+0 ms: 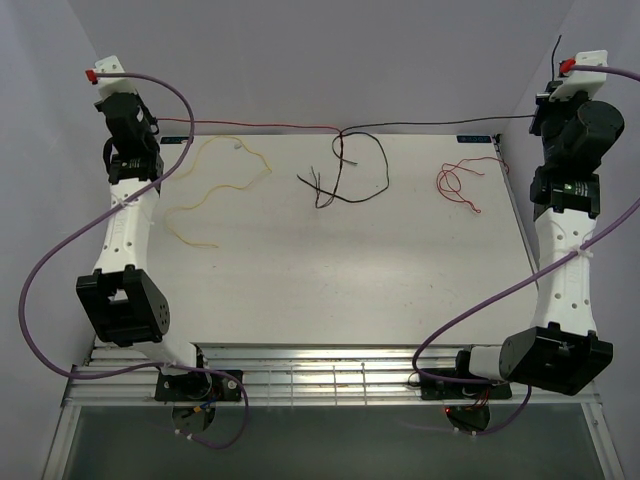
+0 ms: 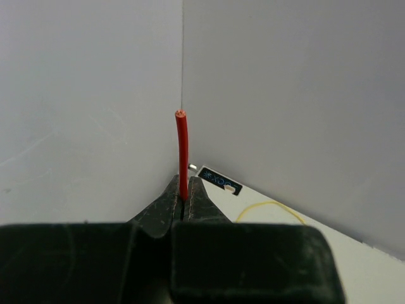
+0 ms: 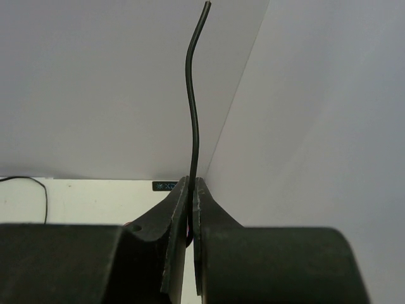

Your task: Untangle the cables

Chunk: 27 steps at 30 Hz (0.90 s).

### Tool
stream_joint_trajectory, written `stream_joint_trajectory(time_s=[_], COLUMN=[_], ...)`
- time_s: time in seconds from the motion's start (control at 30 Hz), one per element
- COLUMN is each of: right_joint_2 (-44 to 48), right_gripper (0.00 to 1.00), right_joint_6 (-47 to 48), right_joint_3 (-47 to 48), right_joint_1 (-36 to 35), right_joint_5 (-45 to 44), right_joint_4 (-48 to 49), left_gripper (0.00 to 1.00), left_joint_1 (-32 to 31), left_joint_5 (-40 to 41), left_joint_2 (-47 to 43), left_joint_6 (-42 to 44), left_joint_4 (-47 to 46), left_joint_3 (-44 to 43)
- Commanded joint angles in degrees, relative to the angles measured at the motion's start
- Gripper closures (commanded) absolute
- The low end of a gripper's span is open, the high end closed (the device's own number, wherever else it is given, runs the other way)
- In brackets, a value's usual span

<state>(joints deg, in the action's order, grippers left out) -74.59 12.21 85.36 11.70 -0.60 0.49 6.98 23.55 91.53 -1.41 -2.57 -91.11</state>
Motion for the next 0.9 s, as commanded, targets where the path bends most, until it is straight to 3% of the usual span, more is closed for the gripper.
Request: stream_joint_trajectory(time_s=[0.0, 0.13, 0.23, 0.3, 0.43, 0.5, 0.6, 0.7, 0.77, 0.87], right_joint_2=[2.34, 5.67, 8.31, 9.9, 9.64, 8.58, 7.88, 8.14, 8.67, 9.28], right_gripper=[0.92, 0.92, 0.92, 0.92, 0.92, 0.92, 0.92, 0.92, 0.92, 0.92], right_joint_6=[-1.21, -7.37, -6.5, -6.32, -5.62, -5.53, -5.53, -5.53, -5.62, -5.53], right_joint_3=[-0.98, -8.09, -10.74, -11.89, -8.38, -5.57, -3.98, -3.97, -4.24, -4.77], right_joint_1=[1.04, -2.45, -8.86, -11.25, -15.74, -16.36, -17.59, -18.38, -19.0, -19.61], right_joint_5=[5.59, 22.54, 22.75, 23.88, 29.41, 31.18, 33.99, 36.02, 36.9, 37.69], right_joint_4=[2.76, 6.19, 6.89, 7.24, 4.61, 3.03, 2.41, 2.23, 2.23, 2.58], left_gripper=[1.0, 1.0, 1.0, 0.89, 0.68, 0.48, 0.28, 0.21, 0.02, 0.02], left_joint_1=[1.19, 1.1, 0.75, 0.4, -0.65, -2.32, -5.22, -8.1, -10.05, -12.16], left_joint_5=[-6.1, -28.42, -38.29, -41.47, -41.22, -36.85, -29.63, -26.19, -25.4, -27.4], left_joint_2=[-3.72, -8.9, -11.36, -12.07, -11.37, -10.84, -9.88, -9.96, -10.49, -11.19], left_joint_6=[-3.85, -11.23, -18.35, -20.72, -24.16, -25.39, -27.85, -29.7, -30.23, -29.37], left_joint_4=[2.21, 2.3, 0.55, -1.21, 2.47, 7.83, 13.63, 18.12, 20.31, 22.69], left_joint_3=[3.38, 14.54, 25.49, 30.79, 36.97, 37.85, 37.32, 36.8, 36.53, 34.78])
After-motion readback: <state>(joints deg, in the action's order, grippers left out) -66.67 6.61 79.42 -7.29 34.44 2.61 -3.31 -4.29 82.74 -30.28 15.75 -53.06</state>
